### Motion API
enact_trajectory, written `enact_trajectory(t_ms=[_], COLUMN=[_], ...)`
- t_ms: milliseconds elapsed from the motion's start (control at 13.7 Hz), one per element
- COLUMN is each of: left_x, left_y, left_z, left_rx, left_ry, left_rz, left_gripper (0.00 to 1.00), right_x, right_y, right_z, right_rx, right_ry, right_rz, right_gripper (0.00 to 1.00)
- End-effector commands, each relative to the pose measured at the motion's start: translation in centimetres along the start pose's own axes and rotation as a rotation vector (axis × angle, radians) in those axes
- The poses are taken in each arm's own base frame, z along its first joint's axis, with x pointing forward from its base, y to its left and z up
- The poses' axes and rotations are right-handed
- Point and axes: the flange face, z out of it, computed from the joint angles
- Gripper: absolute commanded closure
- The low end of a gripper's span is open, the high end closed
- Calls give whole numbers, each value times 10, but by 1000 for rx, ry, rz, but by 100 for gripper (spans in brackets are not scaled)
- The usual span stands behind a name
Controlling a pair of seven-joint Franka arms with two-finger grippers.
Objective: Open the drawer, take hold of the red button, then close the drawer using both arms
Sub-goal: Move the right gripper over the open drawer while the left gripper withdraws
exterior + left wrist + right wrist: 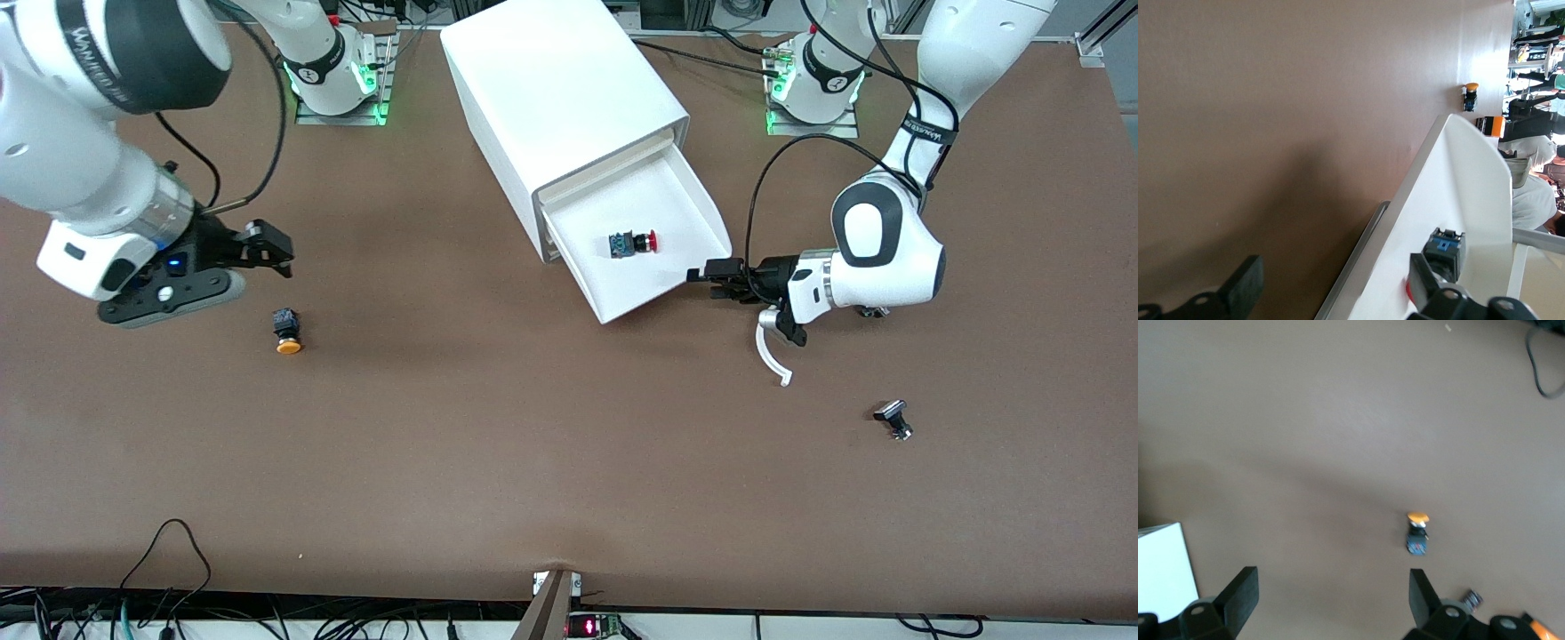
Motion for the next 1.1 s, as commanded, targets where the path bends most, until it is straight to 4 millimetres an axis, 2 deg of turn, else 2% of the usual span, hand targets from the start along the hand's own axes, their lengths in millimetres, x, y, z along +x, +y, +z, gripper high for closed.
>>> enact_trajectory(t_ms=[0, 147, 293, 440, 659, 806, 1026], left_x=[19, 40, 48, 40, 14, 0, -17], left_y=[8, 31, 62, 84, 109, 131, 152], left_z=[-50, -98, -140, -167, -234, -279, -326], left_rx=[120, 310, 454, 551, 673, 767, 858], left_ry=[24, 7, 9, 16, -14, -64, -127], left_rz=[97, 273, 393, 455, 476, 477, 399], left_gripper=[0, 0, 0, 0, 0, 0, 0], right_x=[6, 13, 16, 14, 6, 5, 8], right_y=[-31, -51, -82, -119, -177, -203, -241], right_z=[-5, 3, 10, 11, 18, 24, 37], right_rx=[57, 68, 91, 89, 93, 99, 106], right_ry=[55, 73, 69, 68, 55, 50, 52], right_rz=[-56, -97, -144, -285, -444, -507, -760], right_gripper=[0, 0, 0, 0, 0, 0, 0])
